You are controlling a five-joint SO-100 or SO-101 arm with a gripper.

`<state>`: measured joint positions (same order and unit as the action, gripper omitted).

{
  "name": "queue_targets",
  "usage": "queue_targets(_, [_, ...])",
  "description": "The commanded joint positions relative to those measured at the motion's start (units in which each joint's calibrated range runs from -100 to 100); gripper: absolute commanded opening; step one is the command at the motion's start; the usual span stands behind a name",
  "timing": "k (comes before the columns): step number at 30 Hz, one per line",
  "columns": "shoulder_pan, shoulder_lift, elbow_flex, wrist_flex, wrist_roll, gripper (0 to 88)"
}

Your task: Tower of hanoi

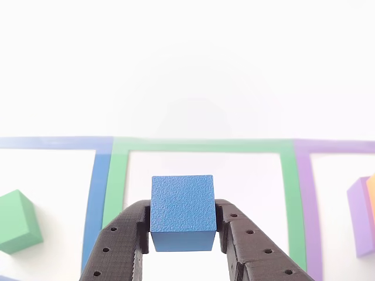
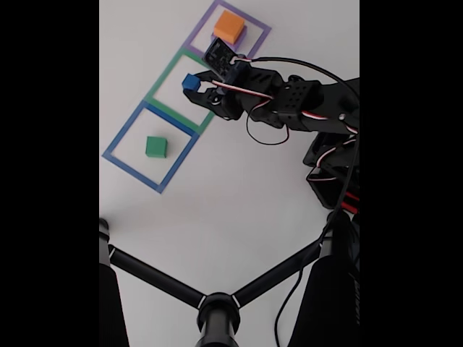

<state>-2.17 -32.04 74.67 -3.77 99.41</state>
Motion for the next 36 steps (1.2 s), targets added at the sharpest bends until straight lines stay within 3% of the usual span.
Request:
queue_targets(1, [-1.6, -11.3, -8.7, 18.5, 0.6, 3.9])
queue_targets(10, [-6.8, -19.0, -39.0, 63.9, 0.6, 4.0])
queue_targets(17, [-13.8, -19.8, -53.9, 80.9, 0.6, 3.9])
queue_targets(28, [-20.8, -18.4, -56.9, 82.1, 0.6, 3.9])
queue_targets(32, [-21.6, -17.8, -52.1, 76.7, 0.6, 3.9])
queue_targets(36, [-21.3, -17.8, -41.1, 64.7, 0.6, 4.2])
